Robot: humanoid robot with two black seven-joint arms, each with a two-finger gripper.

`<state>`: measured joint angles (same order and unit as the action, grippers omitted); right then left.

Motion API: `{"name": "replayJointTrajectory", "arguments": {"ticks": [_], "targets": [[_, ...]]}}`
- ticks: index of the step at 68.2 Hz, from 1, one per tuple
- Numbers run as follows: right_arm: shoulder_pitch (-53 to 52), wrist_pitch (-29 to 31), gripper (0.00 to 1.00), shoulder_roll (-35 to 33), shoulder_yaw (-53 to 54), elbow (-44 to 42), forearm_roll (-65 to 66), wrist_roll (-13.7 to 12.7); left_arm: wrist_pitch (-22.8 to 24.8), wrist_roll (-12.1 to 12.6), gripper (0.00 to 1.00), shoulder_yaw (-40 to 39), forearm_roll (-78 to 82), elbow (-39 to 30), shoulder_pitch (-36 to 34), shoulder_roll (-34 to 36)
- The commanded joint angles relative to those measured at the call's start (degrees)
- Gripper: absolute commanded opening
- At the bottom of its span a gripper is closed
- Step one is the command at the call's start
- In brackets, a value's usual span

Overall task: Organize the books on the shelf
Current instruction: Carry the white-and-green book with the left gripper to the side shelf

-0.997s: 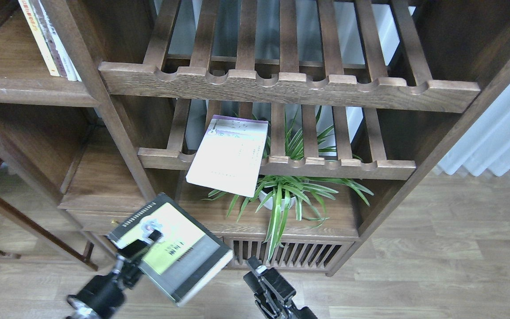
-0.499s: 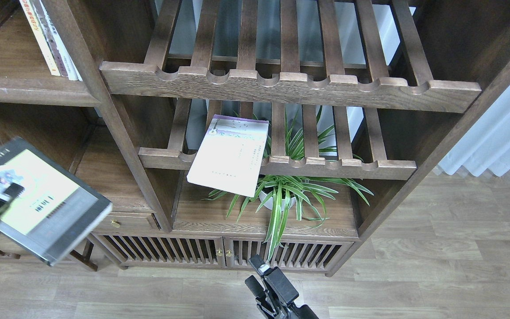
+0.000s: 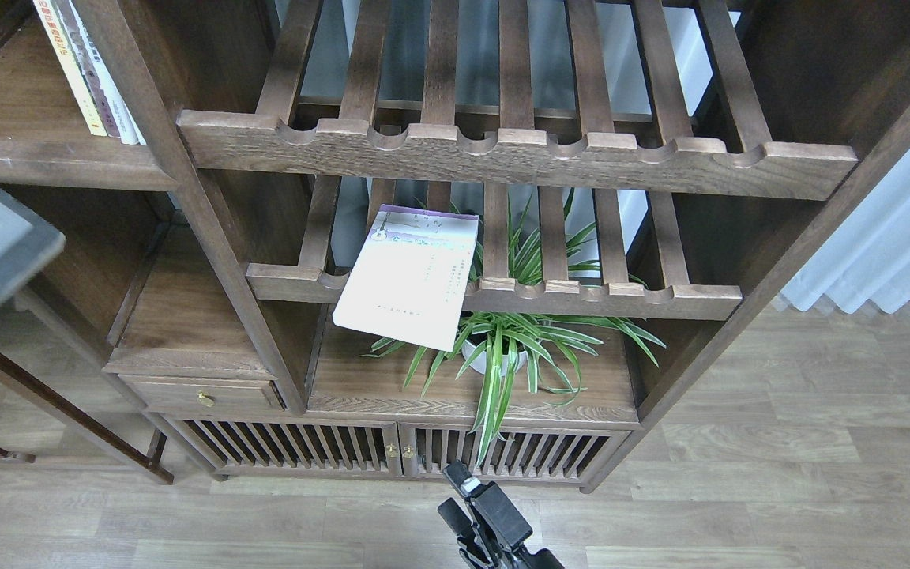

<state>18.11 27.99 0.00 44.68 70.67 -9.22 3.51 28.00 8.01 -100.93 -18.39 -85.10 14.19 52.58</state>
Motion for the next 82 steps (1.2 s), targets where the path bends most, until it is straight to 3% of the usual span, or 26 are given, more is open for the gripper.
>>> {"name": "replayJointTrajectory", "arguments": {"ticks": [1,25,26,37,53,71,82], "targets": [[0.0,0.0,1.00,0.0,-0.1,0.0,0.0,0.0,0.0,2.3,0.05,-1.4,2.9,1.2,-5.2,0.6],[0.3,0.0,1.00,0.0,-0.1,0.0,0.2,0.0,0.0,4.6,0.06,-1.5,23.4,9.4,-24.8,0.1],[0.3,0.0,1.00,0.0,-0.2,0.0,0.2,0.0,0.0,4.7,0.06,-0.8,26.6,9.9,-27.9,-0.2],[0.6,0.0,1.00,0.0,-0.2,0.0,0.3,0.0,0.0,5.2,0.06,1.8,33.4,10.2,-34.7,-1.4],[0.9,0.0,1.00,0.0,-0.3,0.1,1.0,-0.1,0.0,6.1,0.06,6.9,48.0,13.9,-49.9,-6.9],[0.8,0.0,1.00,0.0,-0.5,0.1,1.1,-0.1,0.0,6.2,0.06,8.1,55.1,19.4,-58.1,-10.8],[0.6,0.0,1.00,0.0,-0.6,0.1,1.1,-0.1,0.0,6.3,0.06,15.8,55.3,24.9,-66.0,-13.9]]}}
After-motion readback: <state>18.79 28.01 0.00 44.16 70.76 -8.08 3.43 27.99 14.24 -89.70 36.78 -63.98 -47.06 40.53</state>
